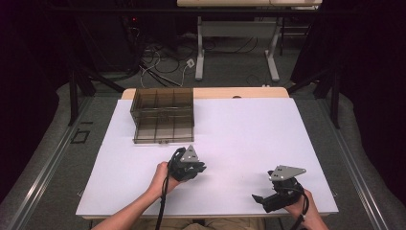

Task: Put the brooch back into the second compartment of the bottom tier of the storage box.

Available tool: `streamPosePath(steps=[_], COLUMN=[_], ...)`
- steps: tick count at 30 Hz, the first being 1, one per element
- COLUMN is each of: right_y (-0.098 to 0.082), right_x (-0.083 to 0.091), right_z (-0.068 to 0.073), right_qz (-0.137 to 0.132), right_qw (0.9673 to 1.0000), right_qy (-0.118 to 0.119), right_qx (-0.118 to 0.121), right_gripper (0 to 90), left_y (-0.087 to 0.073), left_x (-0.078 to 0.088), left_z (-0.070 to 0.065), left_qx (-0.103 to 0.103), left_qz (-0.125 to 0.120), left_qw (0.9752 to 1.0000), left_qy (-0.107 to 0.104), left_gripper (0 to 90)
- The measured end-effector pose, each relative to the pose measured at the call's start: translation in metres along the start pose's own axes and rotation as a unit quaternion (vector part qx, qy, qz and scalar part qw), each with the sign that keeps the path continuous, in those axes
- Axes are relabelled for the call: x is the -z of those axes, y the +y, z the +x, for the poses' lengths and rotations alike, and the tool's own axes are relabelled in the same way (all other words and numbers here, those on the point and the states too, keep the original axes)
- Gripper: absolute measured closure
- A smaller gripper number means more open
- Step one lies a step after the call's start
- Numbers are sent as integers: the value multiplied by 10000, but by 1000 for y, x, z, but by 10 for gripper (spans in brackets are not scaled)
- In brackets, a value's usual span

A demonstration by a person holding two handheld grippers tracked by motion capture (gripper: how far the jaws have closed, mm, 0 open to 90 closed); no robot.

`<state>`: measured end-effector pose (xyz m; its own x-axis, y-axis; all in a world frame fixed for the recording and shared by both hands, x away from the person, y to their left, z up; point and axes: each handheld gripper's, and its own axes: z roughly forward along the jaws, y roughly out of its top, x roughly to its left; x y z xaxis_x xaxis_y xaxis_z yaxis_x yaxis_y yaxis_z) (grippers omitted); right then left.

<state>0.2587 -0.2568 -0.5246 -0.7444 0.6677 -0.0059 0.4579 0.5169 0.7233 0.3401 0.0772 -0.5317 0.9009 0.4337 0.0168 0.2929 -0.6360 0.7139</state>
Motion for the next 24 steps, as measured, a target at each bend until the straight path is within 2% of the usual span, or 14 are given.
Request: streamPosePath(steps=[16,24], right_y=[0,0], right_x=[0,0], right_z=[0,0], right_qz=[0,-4], right_qw=[10000,10000], right_qy=[1,-6], right_qx=[14,2], right_gripper=[0,0], left_y=[-3,-5], left_x=[10,14], left_z=[11,16], left_qx=[104,140], left_qz=[11,-48], left_qw=[9998,9995], left_qy=[139,274], left_gripper=[814,814])
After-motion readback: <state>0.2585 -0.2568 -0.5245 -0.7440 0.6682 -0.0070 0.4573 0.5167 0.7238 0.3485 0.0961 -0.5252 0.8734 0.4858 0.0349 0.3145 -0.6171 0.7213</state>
